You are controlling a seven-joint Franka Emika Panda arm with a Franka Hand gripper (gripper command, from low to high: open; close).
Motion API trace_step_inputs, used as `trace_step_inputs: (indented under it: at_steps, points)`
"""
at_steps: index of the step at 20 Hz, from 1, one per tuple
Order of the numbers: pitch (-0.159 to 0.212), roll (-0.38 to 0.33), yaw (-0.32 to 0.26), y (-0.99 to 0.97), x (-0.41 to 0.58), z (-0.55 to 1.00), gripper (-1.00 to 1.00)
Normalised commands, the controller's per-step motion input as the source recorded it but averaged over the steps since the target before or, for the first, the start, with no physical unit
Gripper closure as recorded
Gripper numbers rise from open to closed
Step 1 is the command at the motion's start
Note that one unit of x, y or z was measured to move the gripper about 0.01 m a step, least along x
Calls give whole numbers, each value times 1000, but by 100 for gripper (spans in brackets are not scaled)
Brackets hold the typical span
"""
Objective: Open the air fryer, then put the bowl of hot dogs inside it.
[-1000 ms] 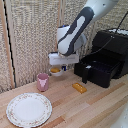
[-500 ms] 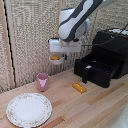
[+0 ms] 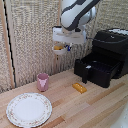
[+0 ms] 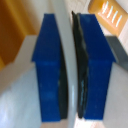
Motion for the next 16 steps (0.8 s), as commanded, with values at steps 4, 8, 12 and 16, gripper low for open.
trace_step_inputs:
  at_steps: [4,8,12,16]
  points:
    - [-4,61,-151,-695,0,191,100]
    - [-4,42,-164,-696,-7,193,100]
    - [13,28,-203,-622,-204,224,100]
    - [15,20,-193,-658,-251,144,100]
